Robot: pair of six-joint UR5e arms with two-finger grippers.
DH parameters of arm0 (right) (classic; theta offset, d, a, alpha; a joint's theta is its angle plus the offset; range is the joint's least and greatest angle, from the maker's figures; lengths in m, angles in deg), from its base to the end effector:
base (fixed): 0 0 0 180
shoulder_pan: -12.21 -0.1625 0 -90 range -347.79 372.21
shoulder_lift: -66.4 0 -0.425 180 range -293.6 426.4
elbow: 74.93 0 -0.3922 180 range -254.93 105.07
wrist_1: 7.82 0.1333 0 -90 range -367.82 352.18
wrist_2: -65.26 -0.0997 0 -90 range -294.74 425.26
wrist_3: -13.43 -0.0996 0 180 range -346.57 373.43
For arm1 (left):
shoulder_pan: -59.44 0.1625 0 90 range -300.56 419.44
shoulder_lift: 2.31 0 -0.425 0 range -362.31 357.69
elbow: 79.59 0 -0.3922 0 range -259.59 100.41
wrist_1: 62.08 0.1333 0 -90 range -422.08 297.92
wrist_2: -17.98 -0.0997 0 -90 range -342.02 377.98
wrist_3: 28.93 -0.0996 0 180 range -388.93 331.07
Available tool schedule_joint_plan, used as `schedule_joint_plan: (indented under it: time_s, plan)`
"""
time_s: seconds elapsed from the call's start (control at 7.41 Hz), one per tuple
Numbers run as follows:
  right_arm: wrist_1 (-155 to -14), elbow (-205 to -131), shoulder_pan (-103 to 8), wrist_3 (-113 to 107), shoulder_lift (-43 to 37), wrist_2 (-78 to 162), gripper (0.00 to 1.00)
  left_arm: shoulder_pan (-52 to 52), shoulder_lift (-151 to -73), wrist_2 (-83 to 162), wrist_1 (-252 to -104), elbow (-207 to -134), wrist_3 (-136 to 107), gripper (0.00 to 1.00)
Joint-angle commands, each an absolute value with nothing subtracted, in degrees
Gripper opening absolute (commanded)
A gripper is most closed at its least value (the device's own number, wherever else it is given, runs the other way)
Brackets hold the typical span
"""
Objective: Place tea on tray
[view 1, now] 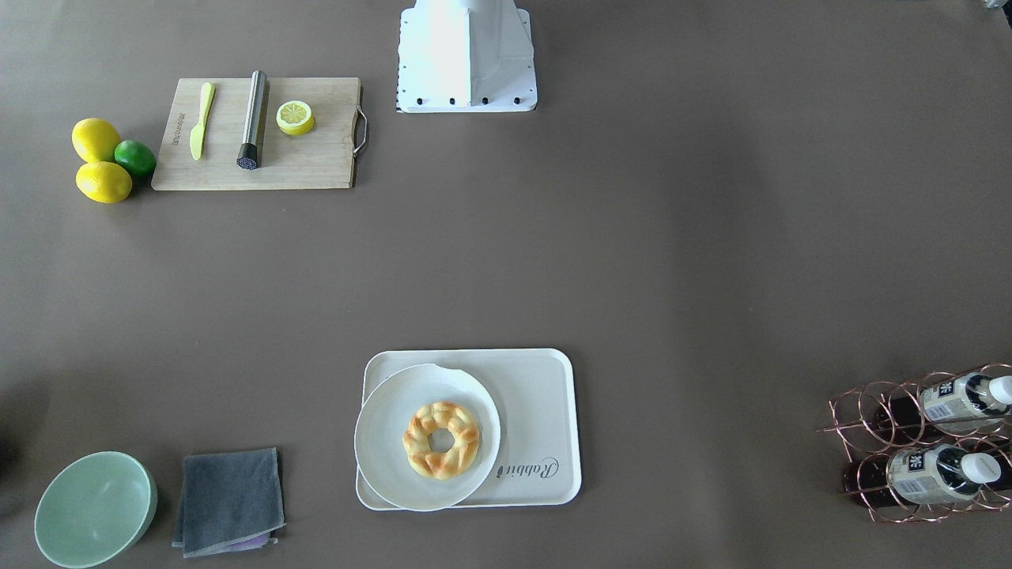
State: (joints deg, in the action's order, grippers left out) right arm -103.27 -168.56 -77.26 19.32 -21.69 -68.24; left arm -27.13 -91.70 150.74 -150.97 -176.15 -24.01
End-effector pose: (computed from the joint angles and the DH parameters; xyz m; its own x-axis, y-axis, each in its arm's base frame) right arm 0.0601 -0.5049 0.6215 0.7206 -0.1104 0.6846 0.0836 0.9939 0.0722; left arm -0.0362 -0.4941 0.6113 0.7319 0.0154 -0.6813 0.0032 0.9997 0.0260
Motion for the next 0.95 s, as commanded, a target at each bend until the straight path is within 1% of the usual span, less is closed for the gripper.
schedule_joint_plan:
  time_s: [0.0,0.27,0.68,0.81]
  plan:
    - [-103.27,-168.62,-77.26,19.4,-21.75,-68.24,1.0,-27.13,-91.61,150.61,-150.94,-176.18,-24.01,0.98]
    - [-103.27,-168.7,-77.35,19.4,-21.93,-68.33,1.0,-27.13,-92.13,150.87,-151.11,-176.88,-24.01,0.98]
    - [-103.27,-169.31,-78.05,19.32,-21.93,-68.24,1.0,-27.31,-97.22,150.44,-151.46,-177.93,-23.75,0.98]
    - [-103.27,-169.67,-78.22,19.32,-22.28,-68.24,1.0,-27.4,-96.98,150.35,-151.47,-178.64,-23.48,0.98]
